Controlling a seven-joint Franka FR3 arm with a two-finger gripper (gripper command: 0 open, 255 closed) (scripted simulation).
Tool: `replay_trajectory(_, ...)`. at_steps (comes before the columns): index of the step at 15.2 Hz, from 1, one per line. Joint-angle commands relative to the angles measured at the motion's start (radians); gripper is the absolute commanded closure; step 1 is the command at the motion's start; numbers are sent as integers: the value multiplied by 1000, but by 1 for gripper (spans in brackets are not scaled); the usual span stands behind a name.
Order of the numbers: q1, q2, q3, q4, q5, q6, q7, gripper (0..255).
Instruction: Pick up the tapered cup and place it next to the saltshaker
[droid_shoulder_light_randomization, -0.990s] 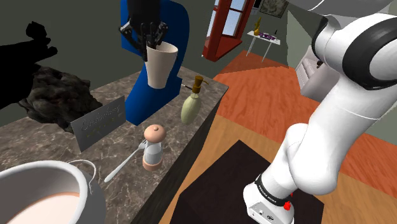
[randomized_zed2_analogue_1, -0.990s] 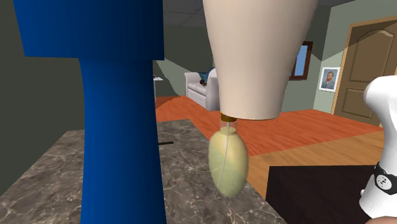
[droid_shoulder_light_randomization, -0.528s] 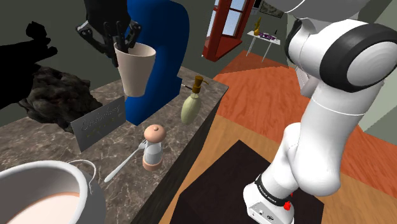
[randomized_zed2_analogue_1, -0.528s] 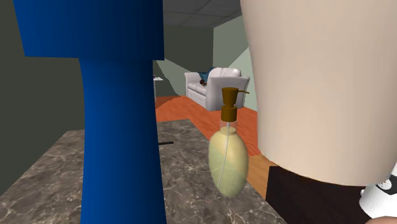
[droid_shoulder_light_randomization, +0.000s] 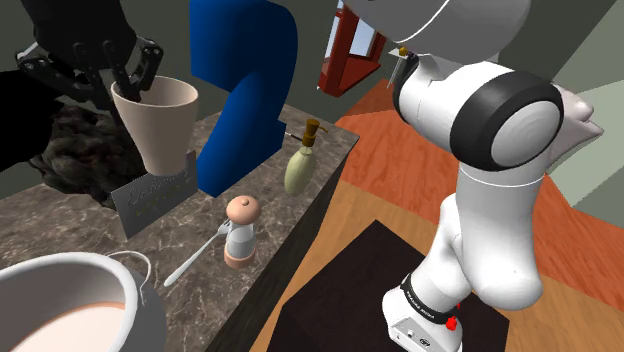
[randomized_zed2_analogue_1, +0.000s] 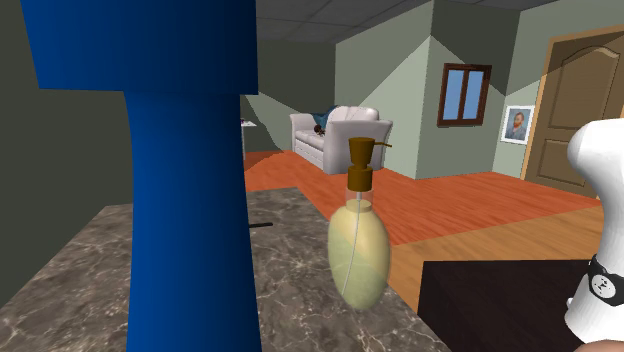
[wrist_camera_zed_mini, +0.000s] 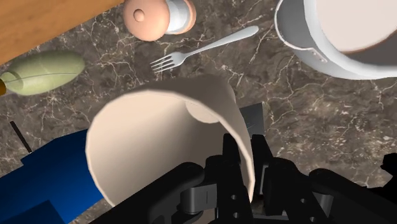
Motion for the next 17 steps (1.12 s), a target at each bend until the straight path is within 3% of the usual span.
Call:
replay_trajectory(1, -1, -8, 2, -38, 3, 28, 12, 255)
replay_trajectory(8, -32, -72, 6, -236, 23, 161, 30, 255)
replay_trajectory(17, -52, -109, 6, -413, 32, 301, 48, 255)
